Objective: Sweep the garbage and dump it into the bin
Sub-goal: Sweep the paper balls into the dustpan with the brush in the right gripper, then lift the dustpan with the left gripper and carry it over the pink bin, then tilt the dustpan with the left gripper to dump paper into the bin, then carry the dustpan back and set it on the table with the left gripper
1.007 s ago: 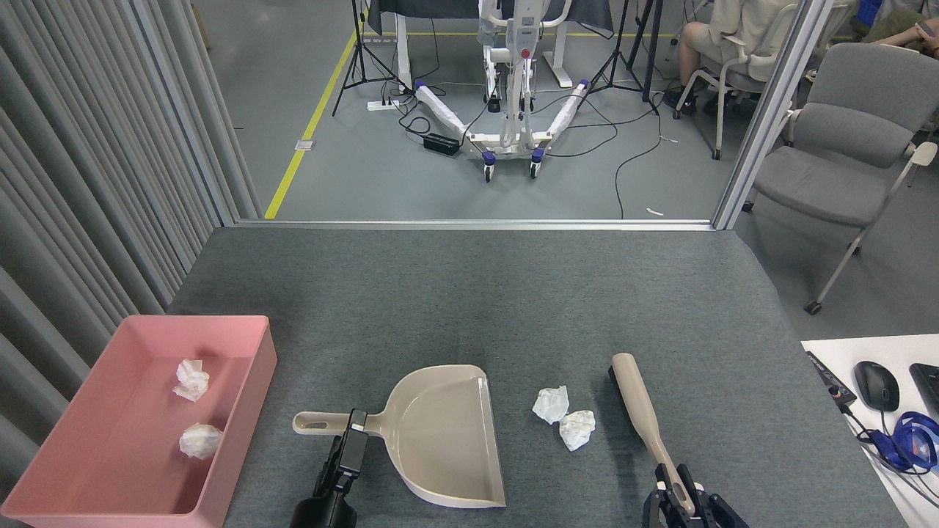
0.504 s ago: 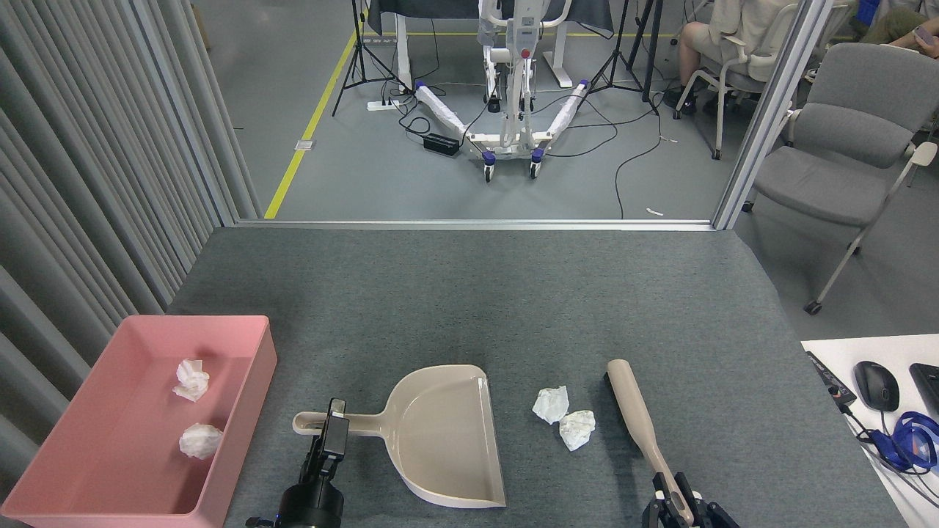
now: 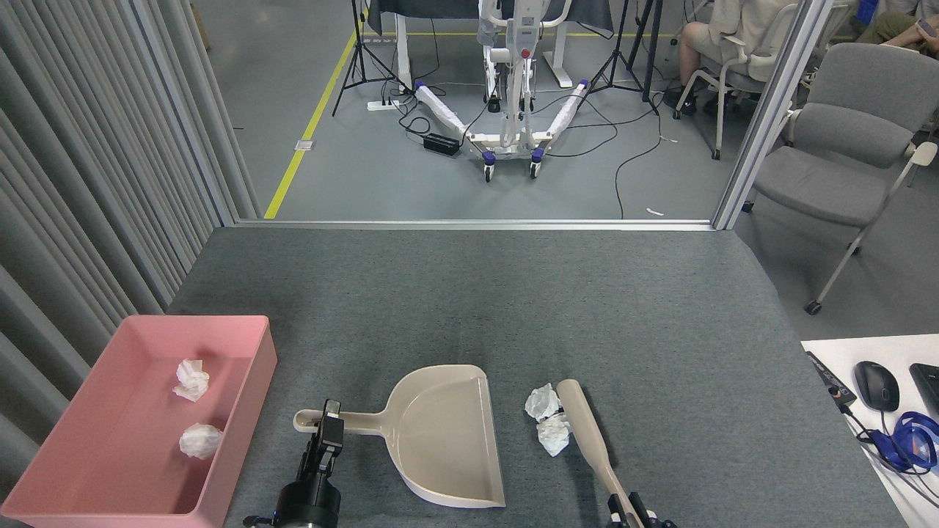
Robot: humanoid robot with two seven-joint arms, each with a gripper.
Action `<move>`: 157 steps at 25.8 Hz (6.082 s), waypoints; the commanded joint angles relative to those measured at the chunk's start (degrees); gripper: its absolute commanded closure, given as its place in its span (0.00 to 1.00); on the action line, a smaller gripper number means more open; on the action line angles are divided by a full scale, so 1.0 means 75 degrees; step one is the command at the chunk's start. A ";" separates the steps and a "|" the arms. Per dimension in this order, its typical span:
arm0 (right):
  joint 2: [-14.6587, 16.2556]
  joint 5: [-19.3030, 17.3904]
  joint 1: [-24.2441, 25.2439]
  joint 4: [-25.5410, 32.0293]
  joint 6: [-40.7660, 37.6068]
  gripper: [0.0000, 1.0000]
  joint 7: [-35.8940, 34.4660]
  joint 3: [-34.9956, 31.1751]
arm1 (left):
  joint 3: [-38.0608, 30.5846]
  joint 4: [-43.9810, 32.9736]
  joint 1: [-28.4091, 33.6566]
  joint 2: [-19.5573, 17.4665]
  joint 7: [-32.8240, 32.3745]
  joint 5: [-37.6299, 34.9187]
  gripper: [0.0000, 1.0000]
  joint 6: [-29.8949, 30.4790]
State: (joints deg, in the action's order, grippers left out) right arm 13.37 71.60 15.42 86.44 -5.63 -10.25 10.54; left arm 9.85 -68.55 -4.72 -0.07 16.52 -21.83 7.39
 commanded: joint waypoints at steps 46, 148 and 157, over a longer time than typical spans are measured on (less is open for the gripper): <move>0.0795 -0.0944 -0.0545 0.0486 0.0341 1.00 0.0019 -0.0784 | 0.0082 -0.2720 0.0781 -0.1960 0.0715 0.2641 1.00 -0.0154; 0.0983 -0.0933 -0.0931 0.0650 0.0341 0.04 -0.0286 -0.1851 | 0.1335 -0.3494 0.0922 -0.2616 0.0821 0.2758 1.00 0.0385; 0.0959 -0.0558 -0.0697 0.0896 0.0587 0.02 -0.0262 -0.1874 | 0.1769 -0.1595 0.0137 -0.1292 0.0867 0.1586 1.00 0.0596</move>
State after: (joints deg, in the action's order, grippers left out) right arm 20.59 66.45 9.79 92.71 -1.69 -12.36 -3.45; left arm 22.38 -84.69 -2.06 -11.43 22.73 -6.72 11.63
